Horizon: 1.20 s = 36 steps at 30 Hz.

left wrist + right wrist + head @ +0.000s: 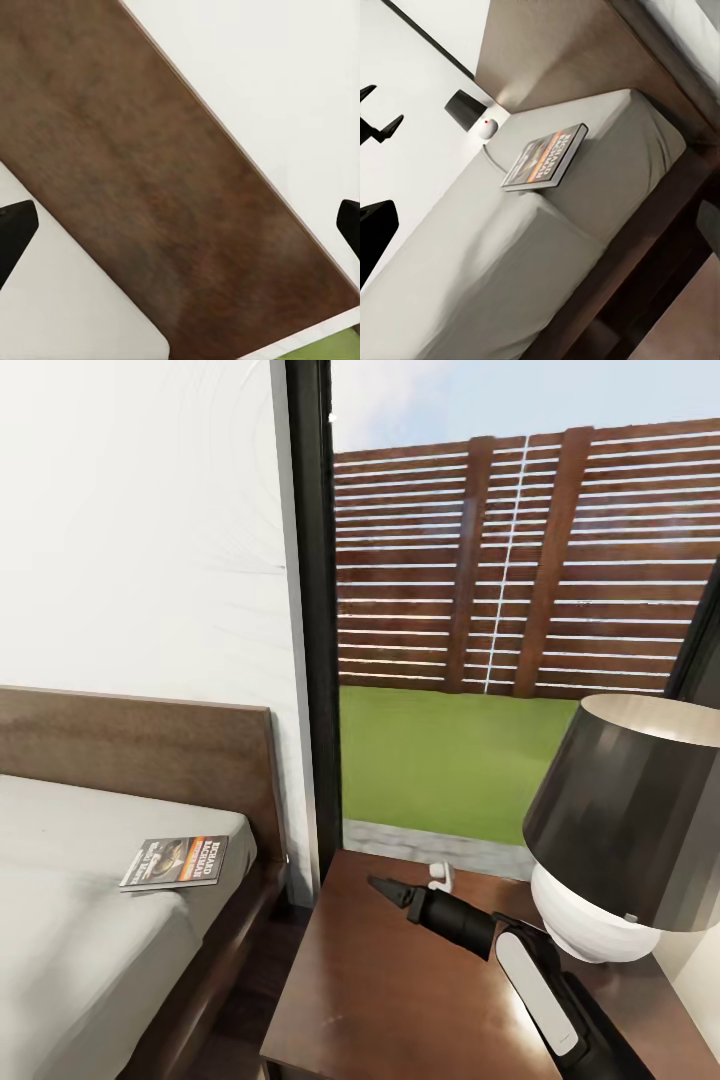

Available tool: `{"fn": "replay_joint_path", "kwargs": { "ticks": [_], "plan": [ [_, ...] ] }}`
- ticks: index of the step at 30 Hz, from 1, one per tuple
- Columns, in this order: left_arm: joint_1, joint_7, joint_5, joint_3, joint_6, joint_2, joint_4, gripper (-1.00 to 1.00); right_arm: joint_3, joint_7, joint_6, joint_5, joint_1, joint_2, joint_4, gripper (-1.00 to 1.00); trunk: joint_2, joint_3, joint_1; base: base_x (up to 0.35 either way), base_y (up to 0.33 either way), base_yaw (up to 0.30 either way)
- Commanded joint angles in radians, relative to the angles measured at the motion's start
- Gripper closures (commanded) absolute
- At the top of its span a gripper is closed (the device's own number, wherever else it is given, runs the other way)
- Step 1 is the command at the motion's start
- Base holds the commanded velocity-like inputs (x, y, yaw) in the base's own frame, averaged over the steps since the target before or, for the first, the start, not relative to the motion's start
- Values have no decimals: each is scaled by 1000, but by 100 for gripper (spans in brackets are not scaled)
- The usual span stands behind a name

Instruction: In the bedroom, move the book from the bed onto either nightstand, and place the two sandals side by side next to the bed.

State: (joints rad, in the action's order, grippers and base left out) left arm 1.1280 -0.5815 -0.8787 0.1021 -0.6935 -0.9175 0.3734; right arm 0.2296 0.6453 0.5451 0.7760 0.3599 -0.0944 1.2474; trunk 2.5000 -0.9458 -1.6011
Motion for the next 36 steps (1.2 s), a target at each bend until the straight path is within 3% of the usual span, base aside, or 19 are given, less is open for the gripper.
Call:
{"fn": "replay_joint_path", "kwargs": {
  "ticks": [1, 18, 36],
  "plan": [
    [1, -1, 0, 4, -6, 0, -1, -100, 1, -2, 7, 9, 1, -1, 0, -100, 0, -1, 0, 0, 0, 0],
    [1, -1, -2, -2, -8, 2, 1, -100, -1, -1, 9, 13, 1, -1, -1, -100, 0, -1, 0, 0, 0, 14],
    [1, -1, -2, -2, -8, 5, 1, -100, -1, -1, 7, 15, 1, 0, -2, -100, 0, -1, 0, 0, 0, 184]
  ]
}}
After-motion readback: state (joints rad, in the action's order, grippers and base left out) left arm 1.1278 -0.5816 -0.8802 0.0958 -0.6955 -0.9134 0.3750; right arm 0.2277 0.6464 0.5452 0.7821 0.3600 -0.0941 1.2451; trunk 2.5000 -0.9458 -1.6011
